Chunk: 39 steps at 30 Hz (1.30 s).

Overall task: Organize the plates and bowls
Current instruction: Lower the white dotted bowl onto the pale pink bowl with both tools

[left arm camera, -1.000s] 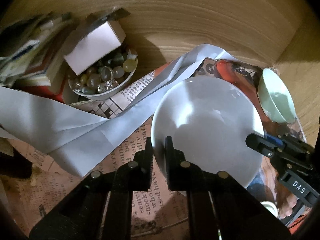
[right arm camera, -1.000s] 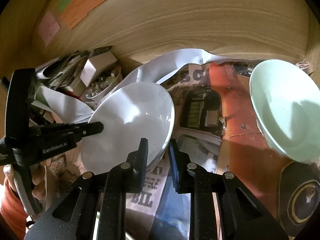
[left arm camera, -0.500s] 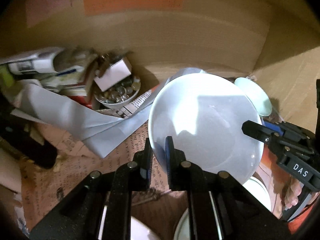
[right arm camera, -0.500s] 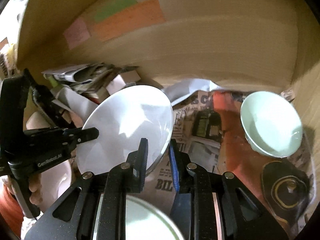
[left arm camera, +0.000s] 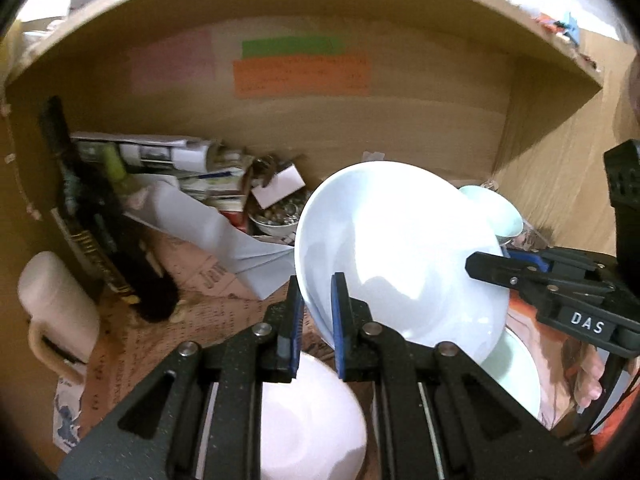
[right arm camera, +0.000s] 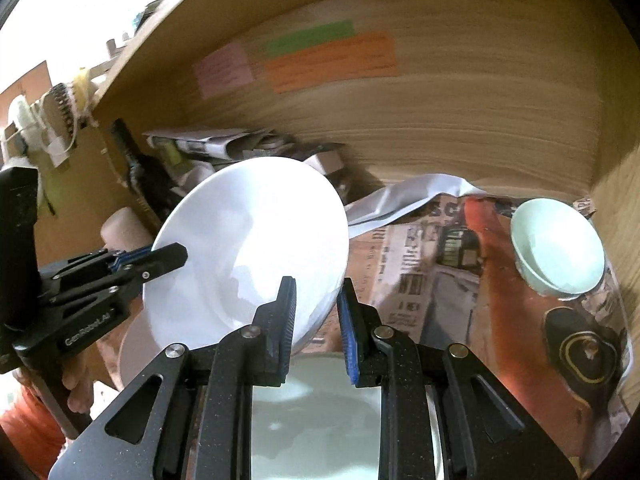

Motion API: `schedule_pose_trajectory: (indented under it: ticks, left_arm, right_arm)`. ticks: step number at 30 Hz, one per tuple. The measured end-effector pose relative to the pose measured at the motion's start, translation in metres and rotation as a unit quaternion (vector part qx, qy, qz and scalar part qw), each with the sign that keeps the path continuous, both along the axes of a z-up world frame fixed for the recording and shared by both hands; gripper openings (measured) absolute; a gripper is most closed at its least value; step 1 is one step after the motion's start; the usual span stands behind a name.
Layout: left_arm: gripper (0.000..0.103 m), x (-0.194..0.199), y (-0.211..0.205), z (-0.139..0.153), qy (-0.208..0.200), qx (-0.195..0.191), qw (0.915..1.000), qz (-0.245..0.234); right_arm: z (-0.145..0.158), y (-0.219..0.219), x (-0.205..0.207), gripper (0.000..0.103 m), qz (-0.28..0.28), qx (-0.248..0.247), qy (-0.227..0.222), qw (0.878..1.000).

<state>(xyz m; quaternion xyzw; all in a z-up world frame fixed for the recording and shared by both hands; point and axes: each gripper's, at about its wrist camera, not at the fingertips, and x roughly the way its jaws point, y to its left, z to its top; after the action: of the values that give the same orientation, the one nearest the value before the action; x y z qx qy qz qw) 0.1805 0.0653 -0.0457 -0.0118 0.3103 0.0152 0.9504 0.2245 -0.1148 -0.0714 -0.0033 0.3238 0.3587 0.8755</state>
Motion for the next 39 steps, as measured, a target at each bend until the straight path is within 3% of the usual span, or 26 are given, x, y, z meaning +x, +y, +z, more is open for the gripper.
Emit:
schedule_pose_trajectory:
  ticks: [14,20,39]
  left_arm:
    - [0.011,-0.061,0.042,-0.011,-0.023,-0.012,0.9990,0.037]
    - [0.011,-0.080,0.063,-0.016,-0.020,-0.019,0.9981,0.055]
    - [0.011,-0.090,0.096,-0.065,0.041,-0.055,0.9946,0.079]
  right_arm:
    - [-0.006,0.039,-0.045,0.020,0.038,-0.010,-0.014,0.999]
    - [-0.016,0.057,-0.055,0.020,0.060,-0.006,0.001,0.998]
    - [-0.054,0.092,-0.062,0.020,0.093,-0.044,0.046,0.994]
